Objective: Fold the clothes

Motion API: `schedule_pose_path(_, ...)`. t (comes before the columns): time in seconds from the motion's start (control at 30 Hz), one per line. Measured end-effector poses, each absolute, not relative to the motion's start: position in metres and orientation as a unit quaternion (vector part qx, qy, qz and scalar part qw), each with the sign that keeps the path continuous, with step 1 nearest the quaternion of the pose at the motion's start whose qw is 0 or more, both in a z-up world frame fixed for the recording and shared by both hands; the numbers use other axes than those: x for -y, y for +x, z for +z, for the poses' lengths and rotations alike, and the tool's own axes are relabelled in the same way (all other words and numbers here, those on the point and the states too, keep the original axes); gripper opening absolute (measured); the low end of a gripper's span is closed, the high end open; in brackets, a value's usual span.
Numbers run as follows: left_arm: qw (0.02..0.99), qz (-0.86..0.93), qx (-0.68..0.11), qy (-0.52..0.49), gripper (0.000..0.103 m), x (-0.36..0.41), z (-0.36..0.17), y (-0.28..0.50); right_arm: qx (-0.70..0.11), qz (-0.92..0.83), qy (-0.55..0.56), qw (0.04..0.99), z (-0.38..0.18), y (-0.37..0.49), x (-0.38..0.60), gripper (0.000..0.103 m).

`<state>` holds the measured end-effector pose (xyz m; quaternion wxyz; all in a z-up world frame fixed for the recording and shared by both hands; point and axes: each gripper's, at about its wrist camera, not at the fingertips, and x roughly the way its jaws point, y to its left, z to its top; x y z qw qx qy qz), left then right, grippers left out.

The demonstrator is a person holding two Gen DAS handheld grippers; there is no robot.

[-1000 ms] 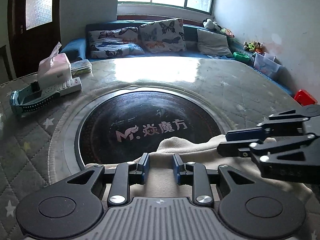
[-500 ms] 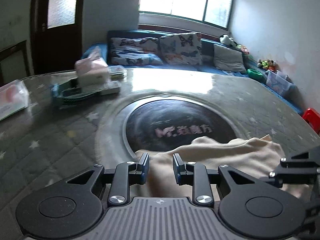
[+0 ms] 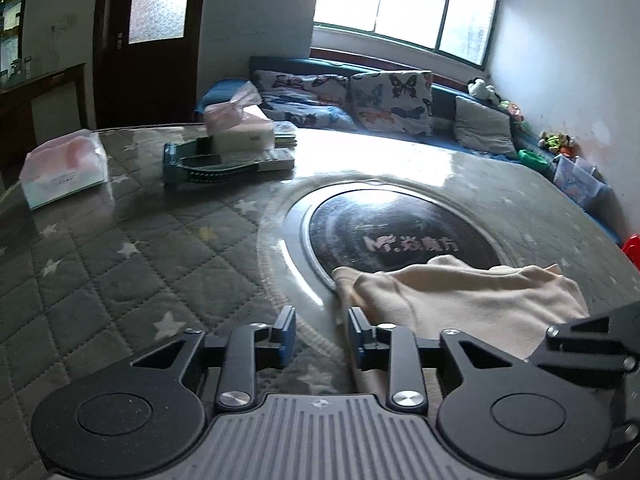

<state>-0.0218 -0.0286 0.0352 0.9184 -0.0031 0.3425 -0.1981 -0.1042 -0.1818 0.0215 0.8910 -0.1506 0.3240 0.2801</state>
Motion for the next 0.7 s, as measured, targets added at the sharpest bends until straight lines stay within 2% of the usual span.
schedule_pose_path(0.3,0.917,-0.192,-0.35,-0.009,0.035,0.024,0.033,-0.024,-0.315,0.287,-0.156,0.891,0.023,-0.107,0.17,0.024)
schedule_pose_path(0.43,0.914,-0.192,-0.357,-0.012,0.039,0.026,0.032,-0.026,-0.313,0.288,-0.158,0.891,0.023,-0.109,0.169,0.025)
schedule_pose_path(0.53,0.914,-0.187,-0.36,-0.008,0.047,0.027,0.031,-0.026,-0.308,0.288,-0.158,0.893,0.027,-0.113,0.17,0.026)
schedule_pose_path(0.63,0.913,-0.181,-0.365,-0.011,0.05,0.027,0.03,-0.025,-0.302,0.288,-0.158,0.895,0.03,-0.117,0.171,0.035)
schedule_pose_path(0.7,0.913,-0.177,-0.368,-0.012,0.056,0.028,0.029,-0.026,-0.299,0.288,-0.164,0.895,0.029,-0.121,0.168,0.035)
